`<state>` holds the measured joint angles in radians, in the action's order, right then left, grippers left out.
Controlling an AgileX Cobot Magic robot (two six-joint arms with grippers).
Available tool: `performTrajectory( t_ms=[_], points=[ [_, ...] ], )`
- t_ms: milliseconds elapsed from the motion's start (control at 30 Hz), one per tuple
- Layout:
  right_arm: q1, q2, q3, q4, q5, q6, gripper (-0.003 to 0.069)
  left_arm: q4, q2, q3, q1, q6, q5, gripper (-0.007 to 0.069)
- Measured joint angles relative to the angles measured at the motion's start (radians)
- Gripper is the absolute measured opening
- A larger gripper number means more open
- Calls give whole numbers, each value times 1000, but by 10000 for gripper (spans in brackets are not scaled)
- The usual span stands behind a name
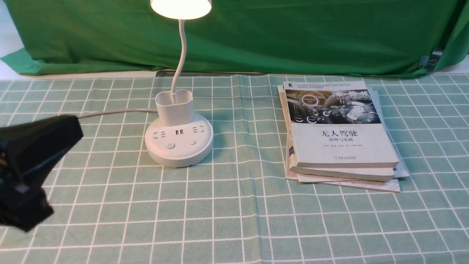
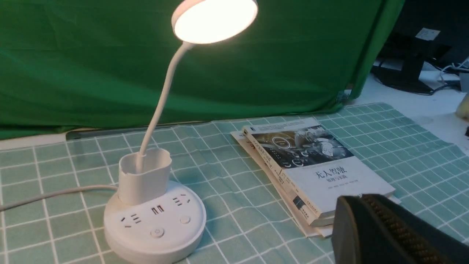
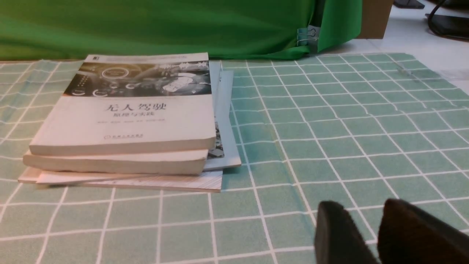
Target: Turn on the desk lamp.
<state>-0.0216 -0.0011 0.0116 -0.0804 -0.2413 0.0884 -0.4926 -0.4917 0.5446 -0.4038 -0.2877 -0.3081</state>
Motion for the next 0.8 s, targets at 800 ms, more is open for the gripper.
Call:
performTrajectory(
  t_ms=[800],
  points=[
    [0, 0, 0, 0, 0, 0, 241, 350, 196, -397, 139, 53, 565, 21]
  ],
)
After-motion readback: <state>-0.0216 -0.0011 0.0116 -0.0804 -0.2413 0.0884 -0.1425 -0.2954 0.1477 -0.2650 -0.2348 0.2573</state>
